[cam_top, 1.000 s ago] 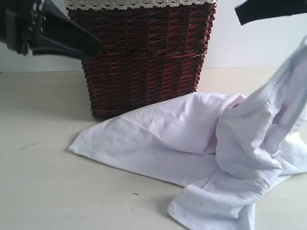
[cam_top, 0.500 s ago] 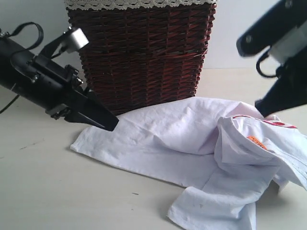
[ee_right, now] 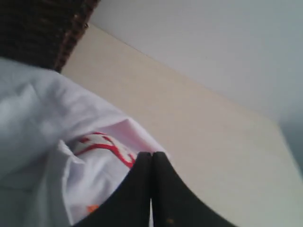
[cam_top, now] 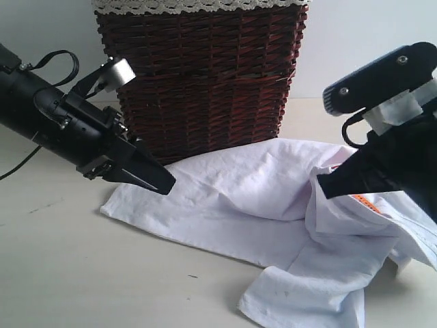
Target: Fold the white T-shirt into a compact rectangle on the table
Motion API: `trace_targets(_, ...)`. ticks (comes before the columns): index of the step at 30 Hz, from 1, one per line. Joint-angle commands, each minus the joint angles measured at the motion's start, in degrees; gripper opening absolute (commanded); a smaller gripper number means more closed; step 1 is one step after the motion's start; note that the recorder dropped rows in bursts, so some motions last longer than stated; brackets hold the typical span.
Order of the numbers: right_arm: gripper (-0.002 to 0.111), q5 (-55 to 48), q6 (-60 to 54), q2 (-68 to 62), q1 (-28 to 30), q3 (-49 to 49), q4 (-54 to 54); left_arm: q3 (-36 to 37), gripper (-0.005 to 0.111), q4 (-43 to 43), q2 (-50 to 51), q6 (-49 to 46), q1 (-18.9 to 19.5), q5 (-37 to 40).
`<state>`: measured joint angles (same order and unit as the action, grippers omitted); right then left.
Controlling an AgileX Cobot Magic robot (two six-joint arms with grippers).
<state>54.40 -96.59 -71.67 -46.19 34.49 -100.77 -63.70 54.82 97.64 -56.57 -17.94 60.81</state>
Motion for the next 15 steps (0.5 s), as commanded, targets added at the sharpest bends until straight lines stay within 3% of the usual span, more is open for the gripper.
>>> trace_targets(1, 0.0, -1.0, 20.9, -2.7, 0.2, -0.3, 0.8, 0.2, 0.05, 1.1, 0.0, -0.4, -0.3, 0.3)
trace_targets(6, 0.0, -2.6, 18.1, -6.2, 1.7, 1.1, 2.9, 0.2, 0.05, 1.2, 0.0, -0.4, -0.3, 0.4)
trace_targets(11, 0.0, -14.3, 11.3, -10.3, 10.1, 6.3, 0.8, 0.2, 0.05, 1.4, 0.0, -0.2, -0.3, 0.9)
trace_targets(15, 0.0, -16.5, 8.6, -10.3, 14.5, 10.0, 0.8, 0.2, 0.05, 1.3, 0.0, -0.2, -0.3, 0.2)
